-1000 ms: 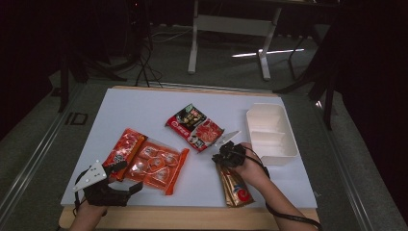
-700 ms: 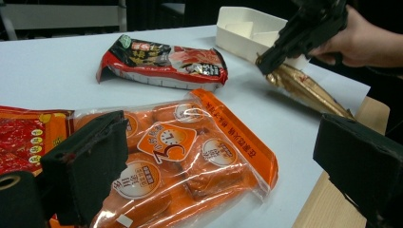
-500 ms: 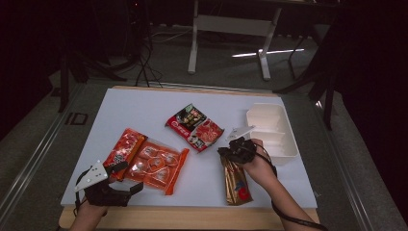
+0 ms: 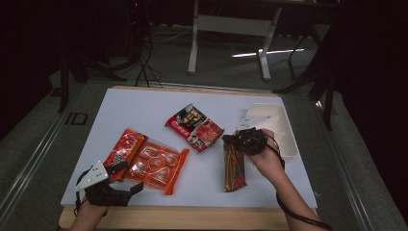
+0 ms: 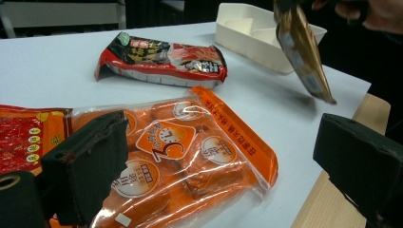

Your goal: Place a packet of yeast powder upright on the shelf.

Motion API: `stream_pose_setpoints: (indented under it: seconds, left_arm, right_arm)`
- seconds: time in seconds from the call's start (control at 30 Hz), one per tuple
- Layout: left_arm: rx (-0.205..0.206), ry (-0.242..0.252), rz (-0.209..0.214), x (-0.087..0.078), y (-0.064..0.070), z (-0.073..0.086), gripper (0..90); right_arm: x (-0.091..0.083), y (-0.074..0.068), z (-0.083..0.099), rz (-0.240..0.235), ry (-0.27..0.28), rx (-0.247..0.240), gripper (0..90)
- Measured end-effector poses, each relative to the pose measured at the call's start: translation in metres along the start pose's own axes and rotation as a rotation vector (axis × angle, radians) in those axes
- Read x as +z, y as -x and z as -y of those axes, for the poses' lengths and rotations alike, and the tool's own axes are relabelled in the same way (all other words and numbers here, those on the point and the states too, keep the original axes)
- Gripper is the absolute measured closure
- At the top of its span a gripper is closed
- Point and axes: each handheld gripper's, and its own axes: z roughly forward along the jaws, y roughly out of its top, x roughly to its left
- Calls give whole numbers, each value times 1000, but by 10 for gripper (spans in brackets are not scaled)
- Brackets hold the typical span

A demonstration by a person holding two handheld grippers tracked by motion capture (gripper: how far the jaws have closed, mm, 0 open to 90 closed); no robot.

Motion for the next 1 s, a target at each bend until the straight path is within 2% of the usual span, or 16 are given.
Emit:
stream_pose_setpoints:
  seconds: [0.13,0.23,0.43,0.5,0.6,0.67,0.7,0.83,1.0]
  left_arm:
    - [1,-3,0,0,0,0,43]
    - [-1,1,1,0,0,0,43]
    - [-2,0,0,0,0,0,43]
    - [-2,-4,1,0,0,0,43]
    - [-3,-2,-1,0,0,0,43]
    - [-9,0,-2,0,0,0,43]
    - [-9,0,-2,0,0,0,43]
    - [-11,0,-4,0,-1,0,43]
    - [-9,-4,-3,0,-1,0,43]
  right_arm:
    - [-12,5,-12,32,43,-5,877]
    - [-21,11,-20,30,87,16,878]
    - [-34,19,-37,76,151,17,877]
    - [-38,22,-43,110,166,13,877]
    - [-42,26,-49,132,184,12,877]
    - [-49,33,-58,186,208,8,877]
    - [-49,33,-58,186,208,8,877]
    - [-60,47,-72,240,229,10,877]
    - [-67,62,-80,298,242,28,877]
